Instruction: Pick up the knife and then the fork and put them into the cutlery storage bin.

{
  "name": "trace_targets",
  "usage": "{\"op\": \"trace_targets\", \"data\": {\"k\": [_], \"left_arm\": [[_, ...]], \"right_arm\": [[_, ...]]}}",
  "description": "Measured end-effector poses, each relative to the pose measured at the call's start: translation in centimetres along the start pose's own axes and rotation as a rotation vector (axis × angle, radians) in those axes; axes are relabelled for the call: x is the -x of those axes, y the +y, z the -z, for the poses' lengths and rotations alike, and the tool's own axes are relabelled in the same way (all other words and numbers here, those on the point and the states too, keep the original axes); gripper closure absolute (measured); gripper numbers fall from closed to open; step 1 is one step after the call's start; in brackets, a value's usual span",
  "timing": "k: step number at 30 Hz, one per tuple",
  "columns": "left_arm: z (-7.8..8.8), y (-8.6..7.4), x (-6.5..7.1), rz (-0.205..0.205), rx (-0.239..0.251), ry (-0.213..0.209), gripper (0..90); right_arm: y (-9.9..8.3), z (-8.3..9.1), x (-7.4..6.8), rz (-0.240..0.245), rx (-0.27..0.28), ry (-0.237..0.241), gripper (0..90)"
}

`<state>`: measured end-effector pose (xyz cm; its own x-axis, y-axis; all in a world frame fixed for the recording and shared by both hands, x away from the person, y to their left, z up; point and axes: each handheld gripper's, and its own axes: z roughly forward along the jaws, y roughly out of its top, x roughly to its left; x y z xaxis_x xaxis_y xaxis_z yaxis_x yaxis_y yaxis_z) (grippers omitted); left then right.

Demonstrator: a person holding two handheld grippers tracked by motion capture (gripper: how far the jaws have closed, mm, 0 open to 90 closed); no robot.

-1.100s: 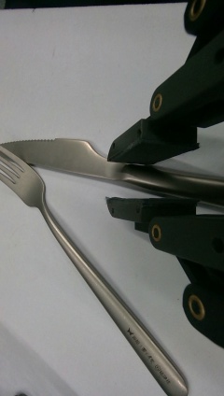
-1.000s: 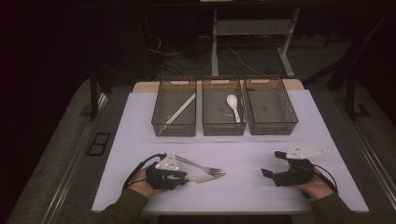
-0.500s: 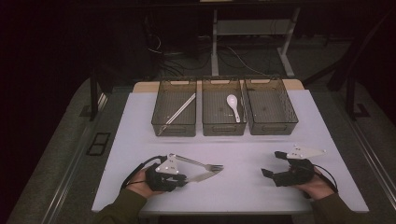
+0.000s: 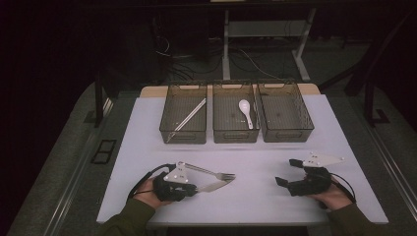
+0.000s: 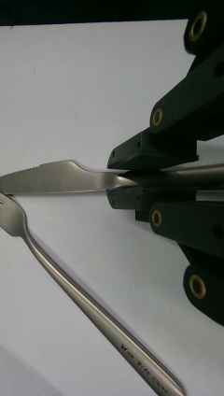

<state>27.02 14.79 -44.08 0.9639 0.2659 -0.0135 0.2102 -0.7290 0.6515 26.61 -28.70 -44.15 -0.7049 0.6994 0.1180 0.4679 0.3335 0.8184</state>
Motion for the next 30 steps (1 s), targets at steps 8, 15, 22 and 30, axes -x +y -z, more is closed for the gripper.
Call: {"op": "trace_targets", "data": {"k": [8,15,22,30], "left_arm": [[0.5,0.6,0.6,-0.008,0.044,-0.024,79.2],[1.4,1.3,0.7,0.014,0.128,-0.013,79.2],[2.6,2.5,0.0,0.058,0.234,0.034,79.1],[2.6,4.6,-0.8,0.094,0.292,0.106,79.3]], "right_arm": [[0.0,0.1,0.0,-0.005,0.008,0.0,11.8],[0.1,0.2,0.1,-0.008,0.011,-0.002,11.8],[0.1,0.2,0.1,-0.009,0.014,0.002,11.8],[0.4,0.4,0.3,-0.042,0.039,0.014,11.8]]}}
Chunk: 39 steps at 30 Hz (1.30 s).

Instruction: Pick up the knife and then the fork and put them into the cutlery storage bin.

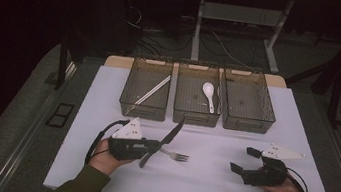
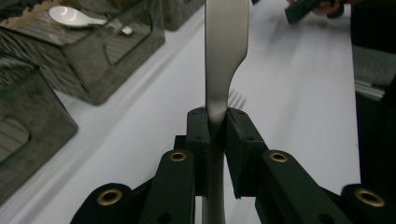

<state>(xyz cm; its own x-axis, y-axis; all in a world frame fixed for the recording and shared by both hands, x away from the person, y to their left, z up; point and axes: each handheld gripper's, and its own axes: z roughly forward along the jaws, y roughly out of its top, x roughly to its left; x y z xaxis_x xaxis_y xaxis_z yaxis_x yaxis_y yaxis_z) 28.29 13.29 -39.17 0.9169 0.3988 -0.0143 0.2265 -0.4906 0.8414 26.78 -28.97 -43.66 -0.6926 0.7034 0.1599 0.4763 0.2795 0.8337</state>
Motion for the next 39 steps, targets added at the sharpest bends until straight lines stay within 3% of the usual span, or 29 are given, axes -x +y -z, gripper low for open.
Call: {"op": "trace_targets", "data": {"k": [6,8,13,20,27,33,39], "left_arm": [[-0.6,1.0,0.1,0.012,-0.007,0.048,79.3],[-0.7,1.4,0.1,0.019,0.004,0.067,79.3],[-1.2,2.5,0.0,0.03,0.029,0.105,79.3],[-2.9,4.3,0.0,0.029,0.049,0.154,79.4],[-4.7,5.8,0.2,0.026,0.099,0.173,79.3],[-6.1,6.2,0.9,0.007,0.087,0.192,79.3],[-6.6,6.3,1.7,-0.018,0.079,0.188,79.3]], "right_arm": [[0.9,0.1,0.0,-0.019,0.0,0.024,11.9],[1.6,0.3,-0.2,-0.01,0.016,0.011,11.9],[3.7,0.4,-0.4,-0.019,0.047,0.093,15.3],[6.3,-0.5,-1.0,-0.006,0.09,0.152,25.8],[8.7,-2.1,-2.1,0.016,0.113,0.225,39.9],[10.2,-3.1,-2.9,-0.015,0.14,0.288,47.9],[11.2,-4.2,-3.4,-0.02,0.139,0.319,58.2]]}}
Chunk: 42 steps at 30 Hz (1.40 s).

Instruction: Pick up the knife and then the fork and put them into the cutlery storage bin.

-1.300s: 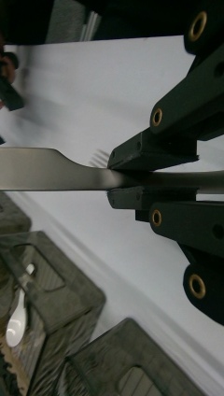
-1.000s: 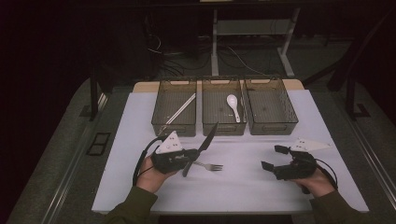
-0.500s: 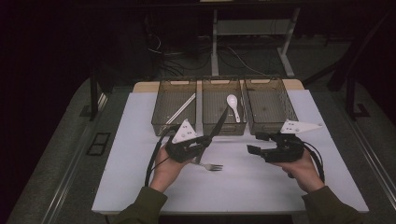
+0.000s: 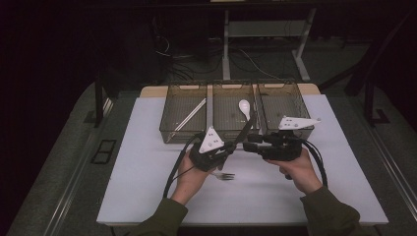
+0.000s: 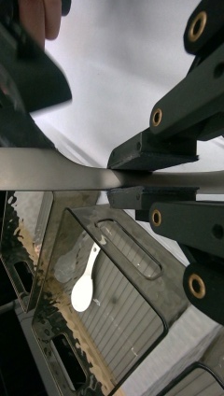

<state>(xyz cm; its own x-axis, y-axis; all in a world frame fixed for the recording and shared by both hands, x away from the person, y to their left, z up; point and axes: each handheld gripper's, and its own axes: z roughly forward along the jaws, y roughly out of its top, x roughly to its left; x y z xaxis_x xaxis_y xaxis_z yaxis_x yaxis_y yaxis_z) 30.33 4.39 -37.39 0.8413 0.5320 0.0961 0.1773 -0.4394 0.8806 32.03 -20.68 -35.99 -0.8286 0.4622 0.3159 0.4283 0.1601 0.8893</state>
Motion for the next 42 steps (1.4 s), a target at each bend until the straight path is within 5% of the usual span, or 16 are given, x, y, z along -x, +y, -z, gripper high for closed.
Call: {"op": "trace_targets", "data": {"k": [12,21,29,35,42], "left_arm": [[0.2,0.3,0.7,-0.01,0.024,0.002,79.6],[0.1,0.0,0.4,0.005,0.042,-0.042,78.3],[2.6,-2.6,-0.9,0.016,-0.001,-0.047,57.5],[5.2,-5.4,-2.1,0.083,0.008,-0.092,43.7],[7.1,-8.6,-2.4,0.109,-0.012,-0.121,26.5]], "right_arm": [[0.8,-0.8,-0.1,0.001,0.036,-0.001,88.1],[0.8,-0.5,-0.1,0.002,0.024,0.002,88.9],[0.7,0.9,0.5,0.015,-0.001,-0.082,88.9],[0.9,2.6,1.1,0.019,-0.01,-0.143,88.9],[2.3,5.6,2.5,0.023,0.008,-0.232,88.9]]}}
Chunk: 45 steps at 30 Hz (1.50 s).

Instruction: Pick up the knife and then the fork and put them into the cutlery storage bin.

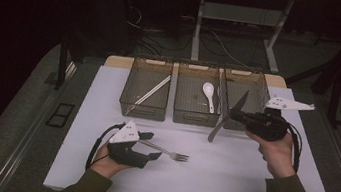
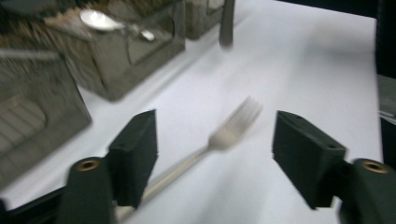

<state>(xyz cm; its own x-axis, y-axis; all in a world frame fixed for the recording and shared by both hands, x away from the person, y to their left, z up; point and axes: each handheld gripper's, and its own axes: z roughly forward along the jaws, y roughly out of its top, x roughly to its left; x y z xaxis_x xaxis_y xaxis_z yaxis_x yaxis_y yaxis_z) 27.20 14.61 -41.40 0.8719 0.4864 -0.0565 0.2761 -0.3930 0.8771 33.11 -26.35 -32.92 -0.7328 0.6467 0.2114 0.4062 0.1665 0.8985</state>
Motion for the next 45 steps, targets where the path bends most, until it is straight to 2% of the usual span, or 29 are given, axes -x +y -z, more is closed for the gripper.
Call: {"op": "trace_targets", "data": {"k": [4,7,8,12,20,22,28,34,39,45], "left_arm": [[0.5,-0.9,-0.4,0.038,0.003,-0.008,16.3],[0.7,-1.2,-0.7,0.049,0.011,0.0,10.9],[0.7,-1.3,-0.7,0.06,0.009,0.002,6.6],[0.3,-1.5,-0.7,0.057,-0.011,0.011,0.5],[0.2,-1.4,-0.6,0.063,-0.026,0.003,0.0],[0.2,-1.4,-0.6,0.069,-0.024,0.004,0.0],[0.2,-1.2,-0.4,0.05,-0.015,0.007,0.0],[0.2,-1.2,-0.3,0.044,-0.018,0.003,0.0],[0.1,-1.1,-0.2,0.039,-0.027,-0.003,0.0],[0.0,-1.1,-0.1,0.036,-0.029,-0.002,0.0]], "right_arm": [[1.2,1.4,1.2,-0.011,0.017,-0.031,88.9],[2.4,2.1,2.1,0.002,0.016,-0.06,88.9],[2.9,2.3,2.4,0.005,0.016,-0.074,88.9],[4.4,3.1,3.8,0.013,0.014,-0.128,88.9],[6.4,3.3,6.9,0.007,-0.035,-0.24,88.9],[6.4,3.3,7.6,0.004,-0.054,-0.266,88.9],[5.6,3.2,9.7,-0.014,-0.123,-0.319,88.9],[4.5,3.2,11.3,-0.028,-0.194,-0.359,88.9],[3.8,3.1,12.1,-0.034,-0.268,-0.383,88.9],[3.2,2.0,12.7,-0.03,-0.337,-0.374,88.9]]}}
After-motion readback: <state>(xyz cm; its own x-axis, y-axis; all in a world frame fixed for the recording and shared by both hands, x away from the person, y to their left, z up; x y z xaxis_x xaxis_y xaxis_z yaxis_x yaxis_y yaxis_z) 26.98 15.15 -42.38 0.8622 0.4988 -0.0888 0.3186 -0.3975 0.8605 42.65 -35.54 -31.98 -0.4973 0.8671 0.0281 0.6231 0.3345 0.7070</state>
